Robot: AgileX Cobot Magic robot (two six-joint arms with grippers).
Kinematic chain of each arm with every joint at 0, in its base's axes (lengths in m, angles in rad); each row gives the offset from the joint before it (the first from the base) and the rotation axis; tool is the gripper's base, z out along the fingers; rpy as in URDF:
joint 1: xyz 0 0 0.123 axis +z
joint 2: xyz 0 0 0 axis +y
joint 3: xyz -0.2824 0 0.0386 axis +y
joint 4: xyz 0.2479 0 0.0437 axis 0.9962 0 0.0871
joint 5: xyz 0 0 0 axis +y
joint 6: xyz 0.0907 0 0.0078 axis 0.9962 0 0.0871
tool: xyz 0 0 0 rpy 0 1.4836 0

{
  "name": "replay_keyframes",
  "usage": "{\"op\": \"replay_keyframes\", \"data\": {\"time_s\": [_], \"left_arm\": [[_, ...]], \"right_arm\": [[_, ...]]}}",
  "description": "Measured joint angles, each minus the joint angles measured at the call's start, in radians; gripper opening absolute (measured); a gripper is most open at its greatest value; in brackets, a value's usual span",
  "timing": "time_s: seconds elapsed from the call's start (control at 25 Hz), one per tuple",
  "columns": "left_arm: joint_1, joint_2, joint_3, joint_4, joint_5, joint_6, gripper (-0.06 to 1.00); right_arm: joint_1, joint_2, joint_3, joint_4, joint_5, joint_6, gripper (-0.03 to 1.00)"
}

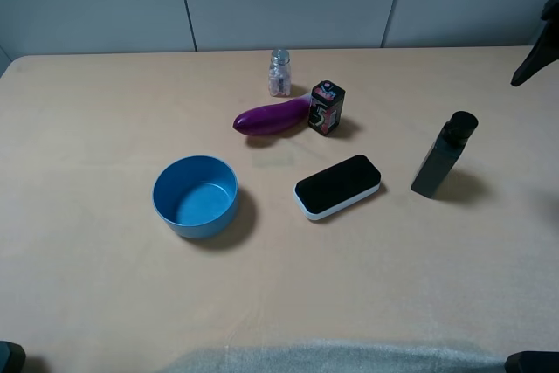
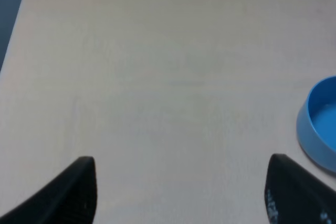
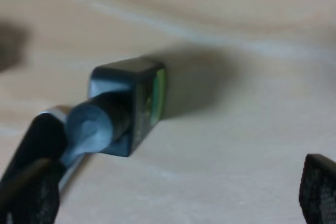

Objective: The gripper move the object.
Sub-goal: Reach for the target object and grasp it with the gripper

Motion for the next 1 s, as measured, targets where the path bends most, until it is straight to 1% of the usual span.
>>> {"op": "replay_keyframes", "data": {"time_s": [0.16, 0.28, 0.4, 0.56, 0.72, 0.84, 1.0], "left_arm": [[0.000, 0.000, 0.000, 0.000, 0.000, 0.000, 0.73], [0.000, 0.000, 0.000, 0.000, 0.000, 0.000, 0.73], [0.000, 0.000, 0.000, 0.000, 0.000, 0.000, 0.73], [0.000, 0.000, 0.000, 0.000, 0.000, 0.000, 0.73], [0.000, 0.000, 0.000, 0.000, 0.000, 0.000, 0.73], [0.000, 0.000, 0.000, 0.000, 0.000, 0.000, 0.73], [0.000, 0.000, 0.000, 0.000, 0.000, 0.000, 0.73]], "right_arm": [[0.001, 0.024, 0.000, 0.053, -0.021, -0.029, 0.69], [0.043, 0.027, 0.000, 0.046, -0.046, -0.054, 0.69], [0.110, 0.036, 0.000, 0.028, -0.079, -0.046, 0.69], [0.181, 0.077, 0.000, -0.020, -0.090, 0.004, 0.69], [0.246, 0.122, 0.000, -0.065, -0.094, 0.089, 0.69], [0.270, 0.147, 0.000, -0.070, -0.101, 0.129, 0.69], [0.280, 0.180, 0.000, -0.074, -0.109, 0.159, 0.69]]}}
